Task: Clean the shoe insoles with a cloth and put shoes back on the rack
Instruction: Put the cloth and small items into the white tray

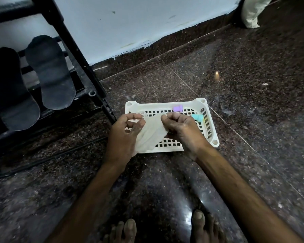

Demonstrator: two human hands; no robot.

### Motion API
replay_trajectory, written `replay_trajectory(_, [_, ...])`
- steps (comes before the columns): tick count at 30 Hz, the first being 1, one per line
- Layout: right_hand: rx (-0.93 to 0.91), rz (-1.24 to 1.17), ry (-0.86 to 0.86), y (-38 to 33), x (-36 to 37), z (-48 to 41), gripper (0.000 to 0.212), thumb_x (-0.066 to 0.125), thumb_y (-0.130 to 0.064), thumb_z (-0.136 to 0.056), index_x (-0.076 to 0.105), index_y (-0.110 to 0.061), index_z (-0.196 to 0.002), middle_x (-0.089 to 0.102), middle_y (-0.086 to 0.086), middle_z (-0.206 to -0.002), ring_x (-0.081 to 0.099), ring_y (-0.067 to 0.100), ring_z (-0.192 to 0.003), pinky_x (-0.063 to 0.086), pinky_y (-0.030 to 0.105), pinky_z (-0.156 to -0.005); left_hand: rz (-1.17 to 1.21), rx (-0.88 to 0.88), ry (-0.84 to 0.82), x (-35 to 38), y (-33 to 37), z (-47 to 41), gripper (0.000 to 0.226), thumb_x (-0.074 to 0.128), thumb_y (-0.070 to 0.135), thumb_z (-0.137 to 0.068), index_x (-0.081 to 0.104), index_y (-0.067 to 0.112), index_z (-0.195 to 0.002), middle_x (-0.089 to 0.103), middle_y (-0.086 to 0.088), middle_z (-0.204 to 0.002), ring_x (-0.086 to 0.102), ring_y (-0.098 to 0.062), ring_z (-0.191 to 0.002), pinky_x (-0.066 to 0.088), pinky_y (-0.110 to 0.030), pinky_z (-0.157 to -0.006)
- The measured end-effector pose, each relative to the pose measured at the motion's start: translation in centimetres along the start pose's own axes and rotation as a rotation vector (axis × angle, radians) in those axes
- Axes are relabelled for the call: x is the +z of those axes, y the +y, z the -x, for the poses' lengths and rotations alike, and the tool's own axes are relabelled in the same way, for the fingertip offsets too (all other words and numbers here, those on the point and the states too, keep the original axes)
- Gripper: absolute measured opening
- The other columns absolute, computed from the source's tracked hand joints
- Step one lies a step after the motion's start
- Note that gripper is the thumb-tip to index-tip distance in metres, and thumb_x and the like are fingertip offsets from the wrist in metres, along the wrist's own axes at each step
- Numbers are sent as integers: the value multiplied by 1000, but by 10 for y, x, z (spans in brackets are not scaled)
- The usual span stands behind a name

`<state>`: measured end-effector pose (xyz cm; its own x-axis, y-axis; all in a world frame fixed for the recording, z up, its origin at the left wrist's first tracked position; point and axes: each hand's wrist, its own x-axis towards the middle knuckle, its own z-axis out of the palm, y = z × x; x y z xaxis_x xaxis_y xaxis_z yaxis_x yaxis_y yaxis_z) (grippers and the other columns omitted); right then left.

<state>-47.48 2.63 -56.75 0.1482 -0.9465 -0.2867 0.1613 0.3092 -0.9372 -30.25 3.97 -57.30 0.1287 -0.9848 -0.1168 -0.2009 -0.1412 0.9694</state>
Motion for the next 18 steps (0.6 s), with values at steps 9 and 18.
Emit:
replay_trajectory(9, [-45,181,116,1,-2,-6,24,60,-30,-96,68,-10,-85,70,11,-81,62,18,-71,50,31,-63,166,-290,-428,1,6,12,33,70,30,-80,71,11,-106,76,-2,-95,70,-12,-80,57,-27,-64])
replay_trajectory(18, [394,-275,16,14,-9,20,43,61,-43,-88,66,-6,-108,69,10,-100,69,17,-80,59,30,-72,431,-240,-361,14,12,15,36,62,8,-91,58,18,-125,72,-8,-114,71,-24,-100,59,-36,-71])
